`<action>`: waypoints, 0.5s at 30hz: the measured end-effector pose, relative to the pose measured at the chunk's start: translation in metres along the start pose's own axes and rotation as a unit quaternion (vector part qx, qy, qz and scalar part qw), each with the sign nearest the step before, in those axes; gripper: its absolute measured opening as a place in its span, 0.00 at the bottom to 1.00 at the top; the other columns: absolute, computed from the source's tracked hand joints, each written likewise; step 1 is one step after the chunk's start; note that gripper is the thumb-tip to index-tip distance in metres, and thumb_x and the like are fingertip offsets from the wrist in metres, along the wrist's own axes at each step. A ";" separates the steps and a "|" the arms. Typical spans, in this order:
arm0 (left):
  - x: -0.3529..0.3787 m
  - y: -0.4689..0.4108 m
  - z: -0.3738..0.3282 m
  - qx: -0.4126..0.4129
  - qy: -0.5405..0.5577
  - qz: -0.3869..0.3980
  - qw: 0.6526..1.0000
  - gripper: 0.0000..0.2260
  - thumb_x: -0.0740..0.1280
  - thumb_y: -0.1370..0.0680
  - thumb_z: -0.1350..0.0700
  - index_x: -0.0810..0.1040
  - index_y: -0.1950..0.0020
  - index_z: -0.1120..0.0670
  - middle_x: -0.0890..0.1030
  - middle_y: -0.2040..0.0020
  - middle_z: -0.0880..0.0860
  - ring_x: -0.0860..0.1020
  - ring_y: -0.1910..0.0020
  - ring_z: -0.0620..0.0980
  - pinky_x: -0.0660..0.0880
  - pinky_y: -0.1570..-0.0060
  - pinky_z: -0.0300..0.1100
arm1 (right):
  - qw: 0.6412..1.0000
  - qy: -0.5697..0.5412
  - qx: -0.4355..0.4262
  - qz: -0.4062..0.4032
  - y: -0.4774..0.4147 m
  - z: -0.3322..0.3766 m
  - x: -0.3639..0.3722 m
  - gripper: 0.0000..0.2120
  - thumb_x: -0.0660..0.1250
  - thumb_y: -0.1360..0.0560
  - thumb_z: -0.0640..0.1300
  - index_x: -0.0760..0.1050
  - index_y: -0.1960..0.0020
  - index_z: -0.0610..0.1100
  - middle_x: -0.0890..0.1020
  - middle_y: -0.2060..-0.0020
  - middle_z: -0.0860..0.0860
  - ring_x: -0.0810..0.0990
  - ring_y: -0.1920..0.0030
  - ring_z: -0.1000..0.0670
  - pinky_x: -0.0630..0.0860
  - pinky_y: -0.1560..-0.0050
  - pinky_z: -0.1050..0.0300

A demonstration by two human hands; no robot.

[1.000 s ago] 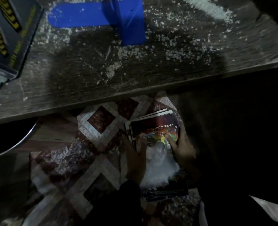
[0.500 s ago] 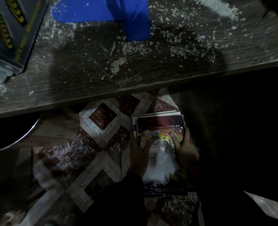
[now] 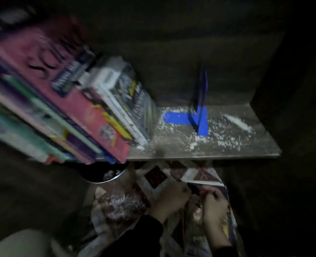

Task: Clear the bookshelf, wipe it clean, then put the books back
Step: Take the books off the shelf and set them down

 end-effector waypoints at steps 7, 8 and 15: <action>-0.202 0.139 -0.055 0.177 0.027 -0.428 0.886 0.14 0.59 0.25 0.51 0.82 0.51 0.55 0.83 0.53 0.52 0.79 0.53 0.50 0.72 0.49 0.42 | 0.940 -0.093 -0.269 0.189 0.098 0.194 0.091 0.19 0.62 0.27 0.28 0.77 0.60 0.52 0.80 0.64 0.57 0.77 0.62 0.59 0.72 0.56 0.66; -0.227 0.157 -0.058 0.188 -0.001 -0.493 0.849 0.14 0.60 0.24 0.52 0.82 0.49 0.56 0.82 0.51 0.52 0.78 0.51 0.51 0.70 0.47 0.42 | 0.926 -0.081 -0.300 0.216 0.111 0.218 0.105 0.18 0.62 0.27 0.28 0.78 0.58 0.51 0.80 0.63 0.57 0.77 0.61 0.58 0.72 0.56 0.65; -0.278 0.150 -0.079 0.159 -0.163 -0.508 0.831 0.22 0.59 0.19 0.60 0.62 0.25 0.59 0.63 0.27 0.59 0.58 0.26 0.54 0.53 0.29 0.38 | 0.906 -0.100 -0.331 0.246 0.141 0.273 0.144 0.16 0.60 0.27 0.28 0.78 0.49 0.46 0.81 0.57 0.47 0.77 0.57 0.56 0.73 0.53 0.64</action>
Point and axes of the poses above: each hand's wrist, its own y-axis away from the middle knuckle, its own x-axis out of the palm, z = x × y, the point moved 7 cm from there along -y, towards the middle knuckle
